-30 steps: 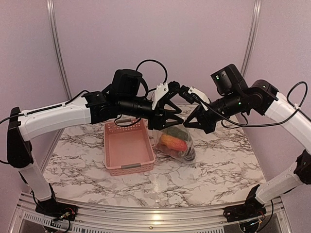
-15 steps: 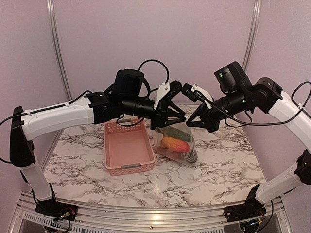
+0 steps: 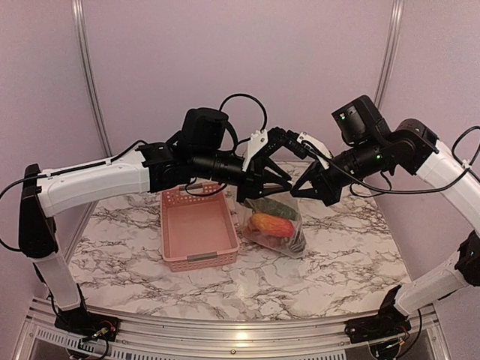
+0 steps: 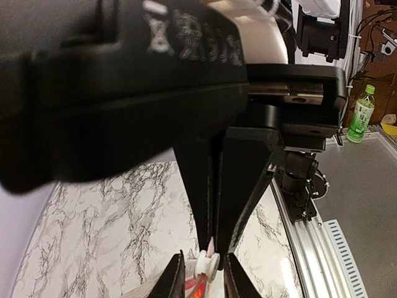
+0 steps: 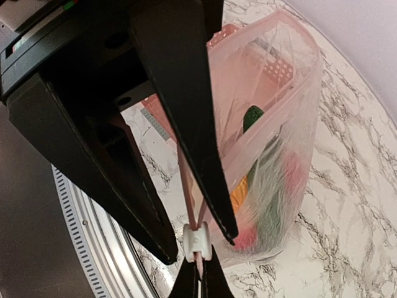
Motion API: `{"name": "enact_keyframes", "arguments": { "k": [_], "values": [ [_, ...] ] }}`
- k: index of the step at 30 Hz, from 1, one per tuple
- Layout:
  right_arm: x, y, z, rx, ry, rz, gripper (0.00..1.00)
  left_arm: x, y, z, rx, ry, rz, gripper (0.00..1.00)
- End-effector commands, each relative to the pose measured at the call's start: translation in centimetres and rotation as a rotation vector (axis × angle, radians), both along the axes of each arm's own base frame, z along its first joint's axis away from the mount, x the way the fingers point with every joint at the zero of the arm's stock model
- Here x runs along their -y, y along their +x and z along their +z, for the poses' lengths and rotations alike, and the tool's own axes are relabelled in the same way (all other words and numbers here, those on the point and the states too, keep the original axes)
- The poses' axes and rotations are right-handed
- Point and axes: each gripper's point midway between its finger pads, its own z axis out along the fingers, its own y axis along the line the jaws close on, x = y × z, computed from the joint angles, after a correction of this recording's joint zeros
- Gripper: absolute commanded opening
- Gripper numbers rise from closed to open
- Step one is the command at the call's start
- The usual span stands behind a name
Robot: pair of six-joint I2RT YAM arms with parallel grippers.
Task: Place the food in the zip-top bag and seal the zipper
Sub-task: Hold the zipper from the zipper food storage bag.
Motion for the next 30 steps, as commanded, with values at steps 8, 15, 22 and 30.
{"name": "enact_keyframes", "arguments": {
  "k": [8, 15, 22, 30],
  "values": [
    [0.4, 0.1, 3.9, 0.096, 0.077, -0.029, 0.0, 0.6, -0.2, -1.3, 0.011, 0.049, -0.009, 0.11],
    [0.5, 0.1, 4.8, 0.121, 0.101, -0.039, 0.0, 0.3, 0.2, -2.0, 0.024, 0.075, 0.02, 0.2],
    [0.5, 0.0, 4.5, 0.121, 0.093, -0.028, 0.0, 0.7, 0.2, -1.2, 0.004, 0.044, 0.016, 0.17],
    [0.1, 0.1, 4.5, 0.119, 0.09, -0.011, 0.0, 1.2, 0.2, -0.7, -0.027, 0.02, 0.006, 0.2]
  ]
}}
